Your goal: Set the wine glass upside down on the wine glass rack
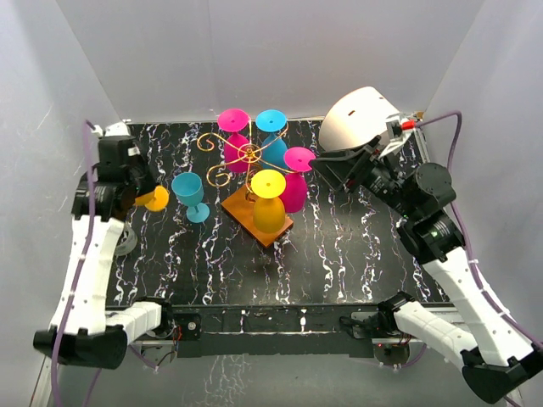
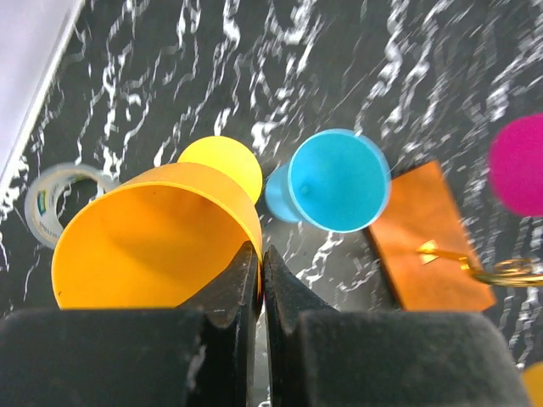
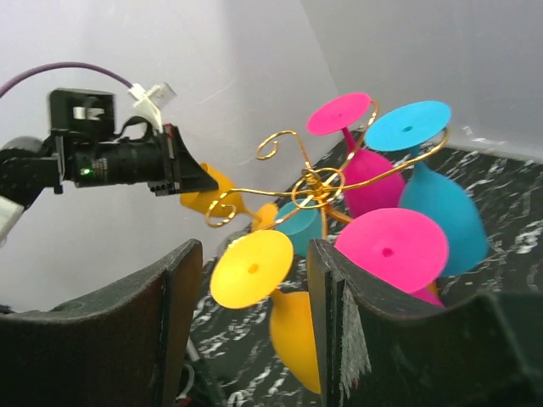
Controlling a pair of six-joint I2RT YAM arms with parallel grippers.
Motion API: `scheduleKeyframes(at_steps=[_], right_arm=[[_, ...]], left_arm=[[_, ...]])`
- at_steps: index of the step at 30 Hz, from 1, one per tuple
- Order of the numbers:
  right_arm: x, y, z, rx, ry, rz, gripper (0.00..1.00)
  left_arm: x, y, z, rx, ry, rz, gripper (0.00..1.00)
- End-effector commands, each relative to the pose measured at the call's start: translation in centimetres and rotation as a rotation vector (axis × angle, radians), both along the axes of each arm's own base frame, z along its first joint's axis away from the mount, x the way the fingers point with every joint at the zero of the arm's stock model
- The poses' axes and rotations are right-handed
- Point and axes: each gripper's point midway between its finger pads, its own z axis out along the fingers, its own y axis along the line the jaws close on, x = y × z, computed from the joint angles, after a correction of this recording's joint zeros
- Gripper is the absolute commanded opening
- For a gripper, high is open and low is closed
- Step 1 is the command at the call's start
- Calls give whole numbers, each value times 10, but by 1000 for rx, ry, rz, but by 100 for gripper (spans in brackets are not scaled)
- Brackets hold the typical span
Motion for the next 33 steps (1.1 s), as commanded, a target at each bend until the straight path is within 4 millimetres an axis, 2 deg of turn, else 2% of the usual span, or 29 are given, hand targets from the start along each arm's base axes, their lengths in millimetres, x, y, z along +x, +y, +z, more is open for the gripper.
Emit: scheduleKeyframes(at_steps=[1, 6, 9, 13, 15, 20, 24, 26, 30, 33], right_arm=[[-13, 14, 43, 125, -19, 126, 50], [-16, 33, 55, 198, 11, 248, 50], [-15, 45, 59, 246, 28, 271, 51], [-23, 78, 68, 304, 37, 308, 58], [-24, 97, 74, 310, 38, 317, 59], [-22, 131, 94, 359, 56, 317, 59], [-7, 145, 104, 440, 142, 275, 59], [-1, 154, 107, 468, 172, 262, 62], [-5, 171, 118, 490, 181, 277, 67], [4, 177, 115, 523, 251, 234, 66]], left_arm=[[-13, 5, 78, -12, -241, 14, 0], [-29, 6, 145, -34, -454, 10, 0], [-35, 1, 178, -68, -565, -9, 0], [-44, -20, 217, -134, -728, -125, 0], [-46, -37, 234, -142, -798, -234, 0], [-57, -65, 259, -177, -918, -413, 0], [-75, -85, 279, -225, -1030, -535, 0], [-85, -94, 286, -249, -1066, -595, 0], [-100, -111, 297, -295, -1126, -709, 0], [-107, -118, 302, -314, -1163, -768, 0]])
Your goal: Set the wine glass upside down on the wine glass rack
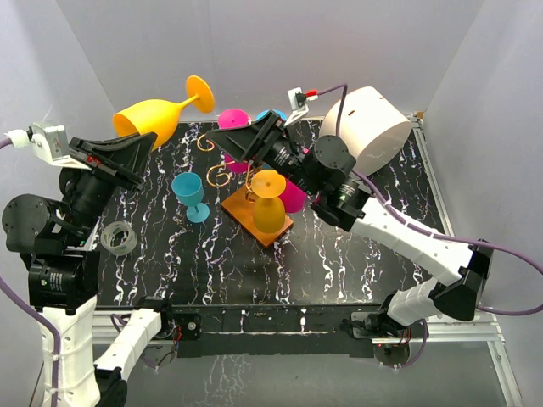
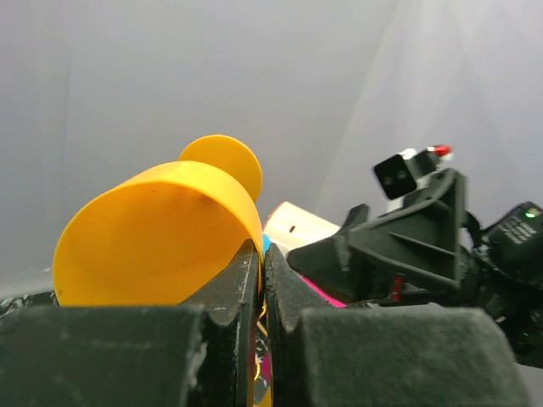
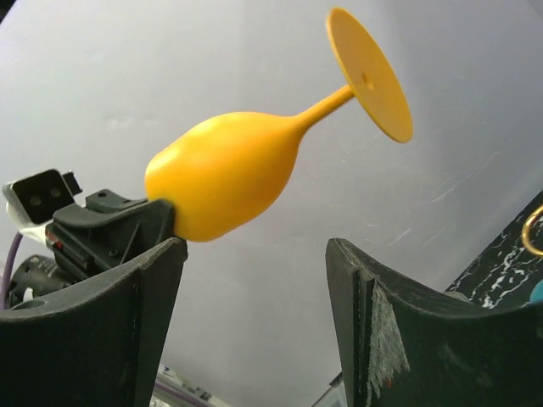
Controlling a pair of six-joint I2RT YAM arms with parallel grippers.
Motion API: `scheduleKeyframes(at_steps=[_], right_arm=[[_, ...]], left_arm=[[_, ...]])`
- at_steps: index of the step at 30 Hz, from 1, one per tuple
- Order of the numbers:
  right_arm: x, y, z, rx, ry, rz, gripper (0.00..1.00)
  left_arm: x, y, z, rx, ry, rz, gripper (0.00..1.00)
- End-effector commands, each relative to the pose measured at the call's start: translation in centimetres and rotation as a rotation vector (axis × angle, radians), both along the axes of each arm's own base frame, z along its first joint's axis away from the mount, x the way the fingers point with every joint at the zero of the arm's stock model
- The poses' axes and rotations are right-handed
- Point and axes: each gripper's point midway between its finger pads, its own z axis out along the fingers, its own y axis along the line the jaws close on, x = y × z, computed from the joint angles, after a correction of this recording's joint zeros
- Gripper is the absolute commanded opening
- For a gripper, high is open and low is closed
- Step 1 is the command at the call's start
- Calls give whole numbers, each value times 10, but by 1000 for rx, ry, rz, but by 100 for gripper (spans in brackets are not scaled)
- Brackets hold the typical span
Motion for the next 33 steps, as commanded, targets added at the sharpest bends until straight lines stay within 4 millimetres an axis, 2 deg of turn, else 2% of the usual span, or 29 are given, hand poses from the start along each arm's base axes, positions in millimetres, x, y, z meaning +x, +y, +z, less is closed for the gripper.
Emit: scheduleKeyframes(at_steps=[1, 4, 11, 16, 20, 28, 33], right_arm=[[7, -9, 36, 141, 72, -71, 65], [16, -15, 37, 206, 138, -108, 64], [22, -11, 61, 283, 150, -99, 65], [35, -17, 57, 340, 244, -143, 63], [41, -16, 55, 367, 289, -152, 57], [41, -6, 57, 386, 318, -104, 41], [39, -2, 58, 399, 325, -79, 39]], left_arm=[[-24, -21, 28, 2, -153, -148, 0], [-27, -26, 29, 8, -174, -184, 0], [-30, -36, 26, 18, -185, -258, 0], [-32, -40, 26, 22, -196, -283, 0], [-33, -40, 23, 23, -194, -290, 0], [-36, -43, 18, 36, -203, -307, 0], [-36, -44, 13, 50, -207, -313, 0]])
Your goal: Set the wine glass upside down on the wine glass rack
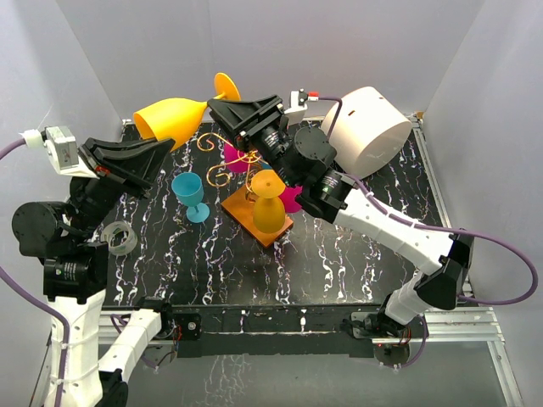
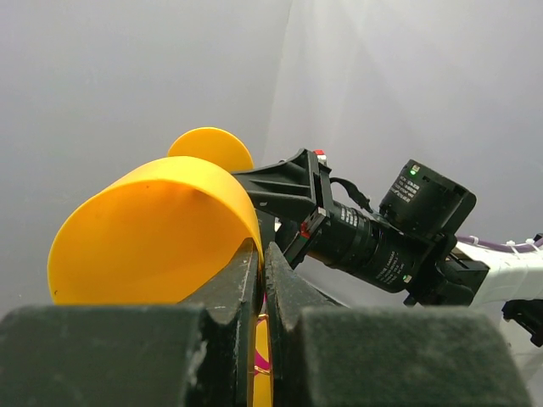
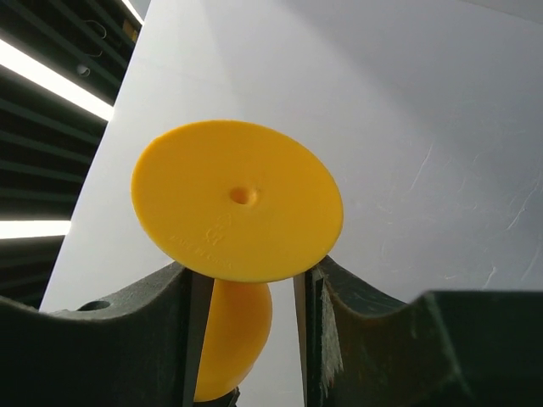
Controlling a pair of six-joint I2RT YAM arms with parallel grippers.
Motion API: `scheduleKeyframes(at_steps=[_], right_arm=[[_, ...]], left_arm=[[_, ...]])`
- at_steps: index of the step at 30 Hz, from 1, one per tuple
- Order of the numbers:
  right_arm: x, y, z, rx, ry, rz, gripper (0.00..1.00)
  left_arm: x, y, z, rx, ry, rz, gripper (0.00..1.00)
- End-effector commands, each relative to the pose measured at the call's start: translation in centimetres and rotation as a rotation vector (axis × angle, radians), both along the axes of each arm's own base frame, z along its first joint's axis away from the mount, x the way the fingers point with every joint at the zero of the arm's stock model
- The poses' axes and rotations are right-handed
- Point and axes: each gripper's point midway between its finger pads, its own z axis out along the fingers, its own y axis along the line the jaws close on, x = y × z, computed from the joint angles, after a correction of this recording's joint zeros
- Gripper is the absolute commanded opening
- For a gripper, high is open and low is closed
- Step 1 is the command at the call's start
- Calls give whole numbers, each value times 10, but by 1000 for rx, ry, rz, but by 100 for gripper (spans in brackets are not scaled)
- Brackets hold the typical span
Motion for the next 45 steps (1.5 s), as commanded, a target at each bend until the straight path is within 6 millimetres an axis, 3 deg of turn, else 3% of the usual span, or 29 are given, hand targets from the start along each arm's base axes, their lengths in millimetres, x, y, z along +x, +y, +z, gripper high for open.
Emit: scheduleKeyframes(at_steps=[1, 8, 15, 18, 22, 26, 35, 45], right_arm=[[-10, -11, 38, 107, -45, 23, 40], [-15, -7, 45, 142, -64, 61, 37], [-17, -5, 46, 159, -68, 76, 16], [-18, -7, 47, 165, -77, 74, 0], [-18, -12, 47, 169, -96, 54, 0], [-21, -24, 50, 183, -119, 19, 0], [-29, -49, 48, 113, -215, -79, 0], [-33, -81, 35, -16, -287, -217, 0]], left_arm=[[-11, -4, 2, 28, -53, -35, 0], [-13, -9, -9, 68, -81, -63, 0], [-16, -10, -16, 96, -95, -62, 0], [-16, -10, -19, 100, -85, -58, 4], [-14, -5, -24, 87, -56, -27, 31], [-13, -2, -26, 76, -35, -2, 45], [-14, 10, -25, 3, 55, 62, 57], [-22, 22, -50, -87, 283, 122, 61]])
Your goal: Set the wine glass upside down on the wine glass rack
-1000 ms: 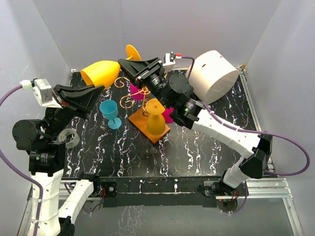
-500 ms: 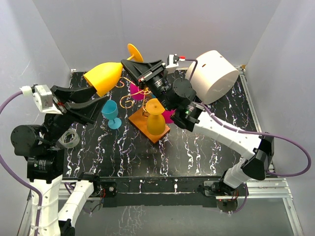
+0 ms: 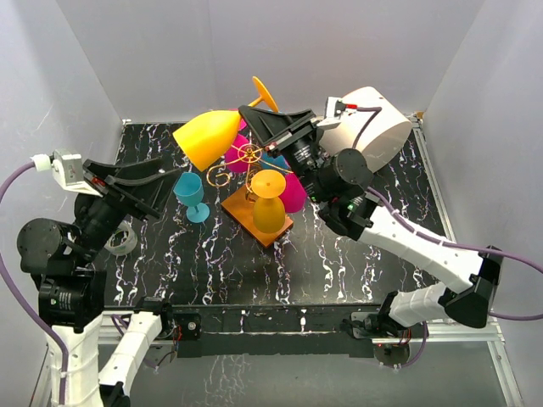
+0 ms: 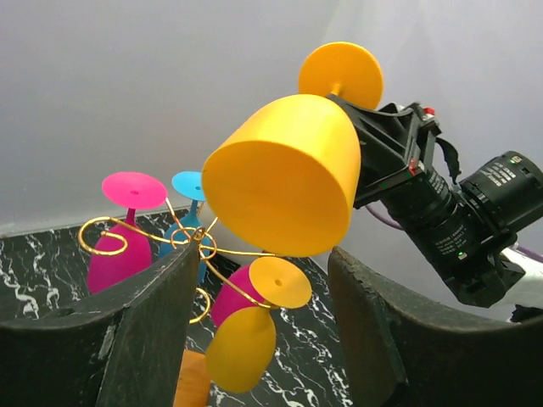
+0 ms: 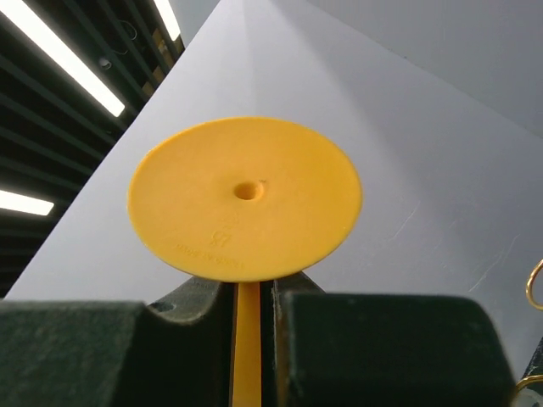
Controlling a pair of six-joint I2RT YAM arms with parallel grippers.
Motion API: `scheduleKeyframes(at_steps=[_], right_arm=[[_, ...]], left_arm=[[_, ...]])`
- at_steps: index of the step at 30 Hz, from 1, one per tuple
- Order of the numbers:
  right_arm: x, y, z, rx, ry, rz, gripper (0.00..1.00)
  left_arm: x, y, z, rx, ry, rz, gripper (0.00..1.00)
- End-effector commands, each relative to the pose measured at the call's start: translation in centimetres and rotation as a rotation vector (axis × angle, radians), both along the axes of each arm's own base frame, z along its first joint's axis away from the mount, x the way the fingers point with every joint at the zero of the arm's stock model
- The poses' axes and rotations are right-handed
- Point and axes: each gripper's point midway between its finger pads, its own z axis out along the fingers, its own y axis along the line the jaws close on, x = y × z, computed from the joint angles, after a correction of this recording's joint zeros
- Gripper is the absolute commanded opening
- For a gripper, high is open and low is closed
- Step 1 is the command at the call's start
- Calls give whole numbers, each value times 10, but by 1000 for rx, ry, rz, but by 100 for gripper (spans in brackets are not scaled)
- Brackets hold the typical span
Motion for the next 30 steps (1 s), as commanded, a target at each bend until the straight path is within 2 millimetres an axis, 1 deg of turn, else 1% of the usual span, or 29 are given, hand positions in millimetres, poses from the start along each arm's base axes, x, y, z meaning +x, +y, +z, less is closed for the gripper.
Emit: scheduleKeyframes(at_steps=[1, 3, 6, 8, 9, 11, 14, 16, 19, 21, 24, 30], right_arm=[[-11, -30, 22, -10, -105, -97, 0], [-15, -33, 21, -49, -134, -109, 0], [-20, -31, 16, -118, -186, -108, 0], [-24, -27, 12, -159, -216, -94, 0], [-26, -24, 10, -184, -238, -88, 0], [-32, -19, 7, -225, -291, -69, 0], [-49, -9, 6, -283, -424, -20, 0], [-64, -2, 4, -320, -538, 24, 0], [-76, 2, -1, -360, -658, 37, 0], [-81, 6, -3, -395, -715, 42, 0], [-85, 12, -7, -416, -760, 65, 0], [-96, 29, -14, -408, -805, 166, 0]], left_arm=[[-17, 9, 3, -55, 71, 42, 61], [-23, 13, 12, -99, 87, 62, 61], [-29, 20, 41, -207, 121, 87, 62], [-26, 20, 56, -245, 174, 85, 62], [-29, 19, 68, -256, 176, 76, 62], [-21, 14, 73, -280, 225, 46, 63], [-12, 0, 75, -329, 268, -50, 63], [-9, -13, 76, -373, 294, -154, 64], [-4, -31, 74, -414, 371, -309, 63], [-1, -33, 76, -446, 384, -334, 62], [1, -30, 78, -475, 389, -312, 62], [13, -28, 53, -566, 547, -284, 61]])
